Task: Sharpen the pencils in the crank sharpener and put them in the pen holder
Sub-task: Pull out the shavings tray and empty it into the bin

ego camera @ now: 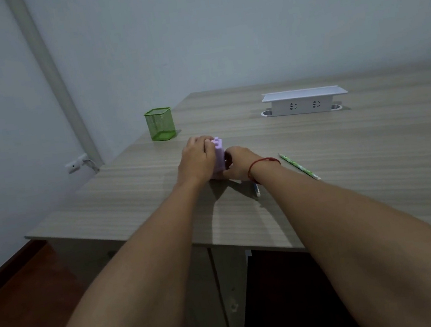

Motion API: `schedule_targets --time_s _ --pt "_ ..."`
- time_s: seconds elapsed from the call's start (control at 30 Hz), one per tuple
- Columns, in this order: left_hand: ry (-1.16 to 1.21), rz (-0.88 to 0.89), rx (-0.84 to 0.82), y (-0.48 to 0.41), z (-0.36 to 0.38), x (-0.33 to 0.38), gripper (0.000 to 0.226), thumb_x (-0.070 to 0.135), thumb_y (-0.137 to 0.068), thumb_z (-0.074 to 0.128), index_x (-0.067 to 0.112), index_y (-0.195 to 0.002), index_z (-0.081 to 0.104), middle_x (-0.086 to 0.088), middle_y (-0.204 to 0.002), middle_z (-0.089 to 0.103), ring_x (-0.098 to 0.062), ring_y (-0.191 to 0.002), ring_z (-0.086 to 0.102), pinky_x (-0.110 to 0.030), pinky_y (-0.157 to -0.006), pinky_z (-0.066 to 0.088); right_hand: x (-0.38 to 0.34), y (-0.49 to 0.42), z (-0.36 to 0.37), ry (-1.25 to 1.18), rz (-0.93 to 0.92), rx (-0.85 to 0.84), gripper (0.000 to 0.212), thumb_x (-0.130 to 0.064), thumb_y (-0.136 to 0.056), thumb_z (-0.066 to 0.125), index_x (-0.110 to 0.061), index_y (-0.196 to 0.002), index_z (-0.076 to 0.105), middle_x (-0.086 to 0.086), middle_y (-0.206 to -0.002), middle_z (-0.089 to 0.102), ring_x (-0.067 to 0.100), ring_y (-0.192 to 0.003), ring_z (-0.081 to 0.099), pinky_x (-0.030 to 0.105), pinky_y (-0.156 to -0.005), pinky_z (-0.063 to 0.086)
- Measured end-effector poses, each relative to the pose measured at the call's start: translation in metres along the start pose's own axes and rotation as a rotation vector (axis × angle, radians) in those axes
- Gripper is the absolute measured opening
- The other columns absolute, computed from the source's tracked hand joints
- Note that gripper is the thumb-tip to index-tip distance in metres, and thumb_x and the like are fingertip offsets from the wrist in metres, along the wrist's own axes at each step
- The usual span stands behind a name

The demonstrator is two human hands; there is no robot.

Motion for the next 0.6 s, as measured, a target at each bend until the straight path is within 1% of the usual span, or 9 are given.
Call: schedule_targets --time_s 0.1,0.2,0.27,0.3,0.37,0.4,0.43,0.5,0.6 --pt "-0.010 0.002 0.002 -0.001 -0.001 -0.001 0.034 0.018 -0.098 0.034 0.009 -0.114 0.062 -0.016 -0.118 0.057 -0.030 -0.110 0.052 -0.038 -0.095 0.043 0.001 0.000 0.001 0.004 0.005 -0.011 0.039 -0.040 -0.080 0.073 -0.011 -0.106 0.064 0.010 -0.103 0.069 0.028 -0.095 0.063 0.040 -0.090 0.052" --pt "-0.011 -0.003 -0.007 -0.001 -0.001 0.000 0.034 0.018 -0.099 0.033 0.008 -0.115 0.062 -0.017 -0.119 0.056 -0.030 -0.111 0.051 -0.038 -0.096 0.042 -0.001 0.001 -0.001 0.003 0.008 -0.019 0.035 -0.038 -0.081 0.072 -0.011 -0.103 0.063 0.010 -0.101 0.068 0.025 -0.088 0.060 0.033 -0.081 0.050" --pt "-0.007 -0.010 -0.022 0.000 -0.001 0.001 0.035 0.019 -0.099 0.032 0.007 -0.115 0.061 -0.017 -0.120 0.056 -0.030 -0.111 0.051 -0.039 -0.096 0.042 -0.001 0.002 -0.002 0.007 0.018 -0.032 0.024 -0.035 -0.083 0.072 -0.015 -0.086 0.059 0.007 -0.089 0.063 0.022 -0.081 0.055 0.024 -0.065 0.044" --pt "-0.004 -0.010 -0.026 0.000 -0.001 0.001 0.035 0.019 -0.099 0.032 0.007 -0.116 0.061 -0.018 -0.119 0.055 -0.031 -0.110 0.051 -0.040 -0.096 0.042 -0.001 0.003 -0.003 0.004 0.025 -0.038 0.026 -0.035 -0.083 0.072 -0.018 -0.077 0.055 0.004 -0.080 0.060 0.021 -0.079 0.054 0.022 -0.057 0.039" --pt "-0.001 0.004 -0.025 0.001 -0.002 0.002 0.035 0.018 -0.099 0.031 0.006 -0.115 0.061 -0.017 -0.118 0.056 -0.030 -0.109 0.051 -0.039 -0.096 0.042 0.000 0.006 -0.008 0.002 0.042 -0.047 0.029 -0.037 -0.081 0.073 -0.019 -0.070 0.053 -0.001 -0.071 0.056 0.021 -0.076 0.053 0.021 -0.053 0.036" --pt "0.004 0.008 -0.023 0.002 -0.002 0.002 0.035 0.018 -0.099 0.032 0.006 -0.115 0.061 -0.017 -0.118 0.056 -0.030 -0.109 0.051 -0.038 -0.095 0.042 0.002 0.007 -0.011 0.003 0.048 -0.052 0.027 -0.038 -0.080 0.074 -0.017 -0.075 0.057 0.001 -0.075 0.059 0.021 -0.076 0.054 0.022 -0.055 0.040" --pt "0.008 0.007 -0.023 0.002 -0.003 0.003 0.035 0.019 -0.099 0.031 0.007 -0.115 0.061 -0.017 -0.118 0.056 -0.029 -0.109 0.051 -0.038 -0.095 0.042 0.005 0.008 -0.013 0.003 0.052 -0.056 0.028 -0.038 -0.080 0.074 -0.014 -0.086 0.061 0.004 -0.084 0.063 0.021 -0.078 0.055 0.024 -0.061 0.045" --pt "0.012 0.004 -0.028 0.003 -0.003 0.003 0.036 0.020 -0.099 0.031 0.007 -0.116 0.060 -0.015 -0.118 0.055 -0.028 -0.108 0.051 -0.040 -0.094 0.044 0.010 0.009 -0.018 0.023 0.066 -0.054 0.040 -0.037 -0.080 0.075 -0.010 -0.107 0.063 0.008 -0.104 0.065 0.021 -0.088 0.057 0.029 -0.075 0.047" --pt "0.010 0.007 -0.035 0.004 -0.003 0.004 0.037 0.021 -0.100 0.029 0.007 -0.117 0.059 -0.015 -0.118 0.055 -0.028 -0.107 0.051 -0.042 -0.094 0.045 0.014 0.013 -0.025 0.050 0.066 -0.049 0.045 -0.034 -0.081 0.075 -0.007 -0.116 0.062 0.010 -0.116 0.064 0.025 -0.101 0.060 0.033 -0.086 0.048"
Point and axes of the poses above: each hand's wrist, its own y-axis away from the middle knuckle, its own z-axis out of the palm, x = y × z, the point moved 4 cm from there along -y, towards the middle knuckle
